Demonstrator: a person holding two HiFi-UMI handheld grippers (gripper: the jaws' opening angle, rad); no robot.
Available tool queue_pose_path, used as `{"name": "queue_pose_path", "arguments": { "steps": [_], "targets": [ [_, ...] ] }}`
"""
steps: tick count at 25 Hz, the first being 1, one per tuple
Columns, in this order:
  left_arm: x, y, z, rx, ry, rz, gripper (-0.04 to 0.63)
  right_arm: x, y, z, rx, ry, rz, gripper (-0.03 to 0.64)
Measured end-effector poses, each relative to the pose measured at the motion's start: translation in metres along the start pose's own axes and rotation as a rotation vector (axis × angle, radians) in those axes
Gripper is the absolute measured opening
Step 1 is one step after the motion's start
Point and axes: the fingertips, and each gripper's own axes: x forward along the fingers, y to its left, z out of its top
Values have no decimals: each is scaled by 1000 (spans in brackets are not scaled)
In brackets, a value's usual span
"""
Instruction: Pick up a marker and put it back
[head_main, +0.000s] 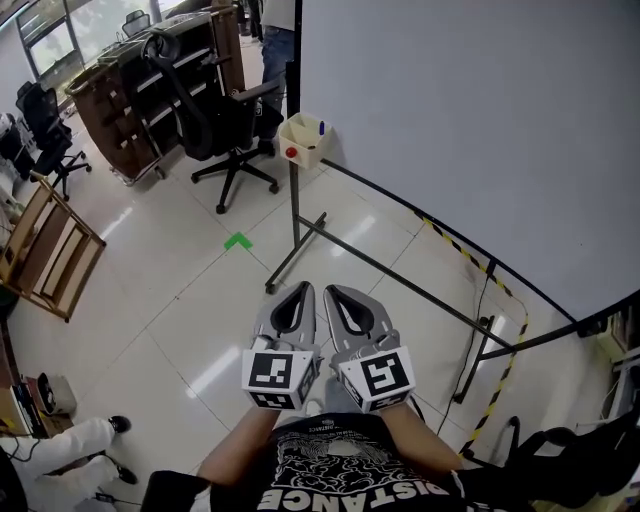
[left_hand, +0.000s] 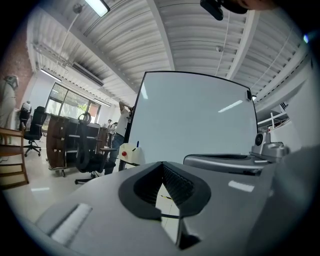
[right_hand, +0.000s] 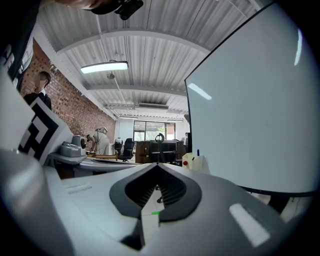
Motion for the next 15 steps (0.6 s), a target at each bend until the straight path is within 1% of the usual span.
{"name": "queue_pose_path", "arguments": {
  "steps": [7,15],
  "targets": [
    [30,19,5,14,1,22,5,34,-19,2,5,-19,21,-5],
    [82,46,17,23,-3,47,5,85,-55,6,13,-25,41,-5]
  ]
}}
